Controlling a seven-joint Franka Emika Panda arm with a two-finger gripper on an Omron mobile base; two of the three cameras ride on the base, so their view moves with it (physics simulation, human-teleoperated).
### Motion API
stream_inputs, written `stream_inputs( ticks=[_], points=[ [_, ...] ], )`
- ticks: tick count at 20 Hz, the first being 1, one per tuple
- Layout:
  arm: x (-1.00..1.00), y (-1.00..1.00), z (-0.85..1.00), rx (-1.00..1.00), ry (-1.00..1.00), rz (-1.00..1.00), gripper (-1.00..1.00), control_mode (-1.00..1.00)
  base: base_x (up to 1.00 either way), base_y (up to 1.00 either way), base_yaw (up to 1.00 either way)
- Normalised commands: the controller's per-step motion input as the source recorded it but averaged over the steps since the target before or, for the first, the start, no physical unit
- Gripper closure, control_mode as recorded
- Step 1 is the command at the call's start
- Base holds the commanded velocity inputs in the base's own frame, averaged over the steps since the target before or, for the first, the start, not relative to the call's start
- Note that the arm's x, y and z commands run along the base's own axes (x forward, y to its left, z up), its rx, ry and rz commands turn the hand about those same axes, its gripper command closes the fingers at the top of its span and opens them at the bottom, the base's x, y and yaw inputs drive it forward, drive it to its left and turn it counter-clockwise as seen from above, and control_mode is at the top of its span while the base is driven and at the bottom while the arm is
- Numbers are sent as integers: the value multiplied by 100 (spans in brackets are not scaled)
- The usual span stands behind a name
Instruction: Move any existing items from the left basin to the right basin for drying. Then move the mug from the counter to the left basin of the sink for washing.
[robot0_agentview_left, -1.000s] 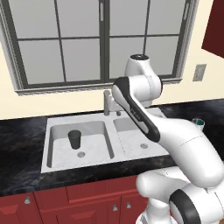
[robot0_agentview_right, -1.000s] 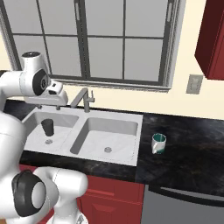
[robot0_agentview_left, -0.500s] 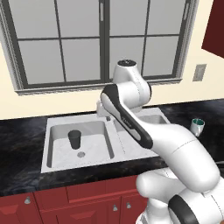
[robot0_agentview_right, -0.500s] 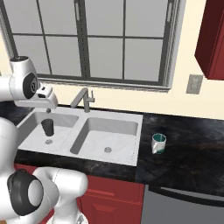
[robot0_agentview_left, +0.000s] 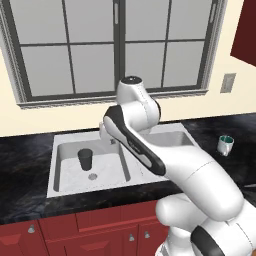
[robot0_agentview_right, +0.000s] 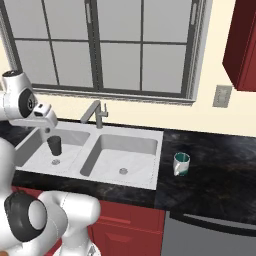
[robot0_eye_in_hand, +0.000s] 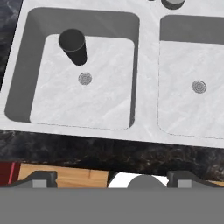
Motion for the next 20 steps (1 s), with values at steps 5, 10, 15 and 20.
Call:
stream_inputs(
  ticks=[5, 10, 15, 20],
  points=[
    [7, 23, -19, 0, 0, -1, -100, -100, 0, 0, 0],
    [20, 12, -23, 0, 0, -1, -100, -100, 0, 0, 0],
    [22, 14, -21, 0, 0, 0, -100, -100, 0, 0, 0],
    [23, 15, -14, 0, 0, 0, -100, -100, 0, 0, 0]
  ],
)
